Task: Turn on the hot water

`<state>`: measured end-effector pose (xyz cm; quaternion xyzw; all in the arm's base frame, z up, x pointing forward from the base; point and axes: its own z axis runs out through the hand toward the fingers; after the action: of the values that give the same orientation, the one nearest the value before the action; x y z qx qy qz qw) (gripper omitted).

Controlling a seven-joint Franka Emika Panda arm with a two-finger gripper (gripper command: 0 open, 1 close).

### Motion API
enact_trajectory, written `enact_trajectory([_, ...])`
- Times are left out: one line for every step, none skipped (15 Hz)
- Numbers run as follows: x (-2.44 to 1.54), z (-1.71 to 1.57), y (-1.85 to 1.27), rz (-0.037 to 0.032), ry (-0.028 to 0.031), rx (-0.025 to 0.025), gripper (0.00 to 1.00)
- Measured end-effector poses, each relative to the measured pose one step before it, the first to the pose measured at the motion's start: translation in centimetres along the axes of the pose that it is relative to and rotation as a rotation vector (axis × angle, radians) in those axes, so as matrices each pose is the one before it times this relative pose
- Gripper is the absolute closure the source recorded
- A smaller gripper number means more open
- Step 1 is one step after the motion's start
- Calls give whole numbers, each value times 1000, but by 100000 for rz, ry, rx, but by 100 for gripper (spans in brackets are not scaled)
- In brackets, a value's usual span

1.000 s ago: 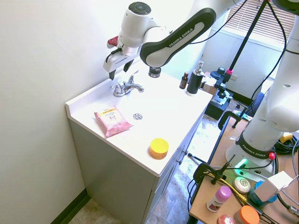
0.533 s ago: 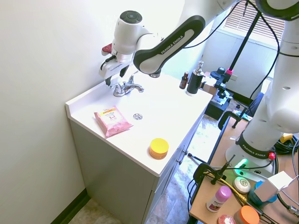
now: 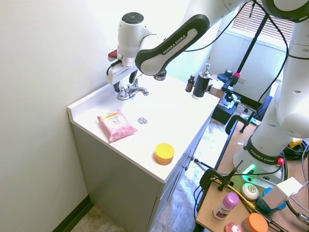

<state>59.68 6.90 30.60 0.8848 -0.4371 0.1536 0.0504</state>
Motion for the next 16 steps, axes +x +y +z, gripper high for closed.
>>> enact_trajectory([61,-231,261,-713,-522,-2273,0])
enact_trajectory([124,-269,247,-519,-186,-1727,0])
enact_trajectory([136,-199,214,-180,1,-1306,0])
enact_trajectory([140,-54,218,-202,-37,-1260,0])
enact_trajectory([131,44,204,-198,6,-1132,0])
enact_trajectory([116,84,157,-142,27,-806,0])
enact_trajectory([134,109,167,-107,124,-819,0])
enact_trajectory([149,95,151,-235,414,-682,0])
enact_trajectory([222,108,179,-330,751,-595,0])
enact_trajectory([287,121,209,42,724,-471,0])
enact_trajectory([254,93,173,303,288,-266,0])
enact_trajectory([-6,-13,43,835,-1179,-6,0])
enact_trajectory([31,-273,198,1905,-3785,131,0])
enact_trajectory([94,-816,320,1140,-4989,691,0])
enact_trajectory([262,-1292,625,1044,-3783,669,0])
enact_trajectory([204,-1479,872,710,-3217,772,0])
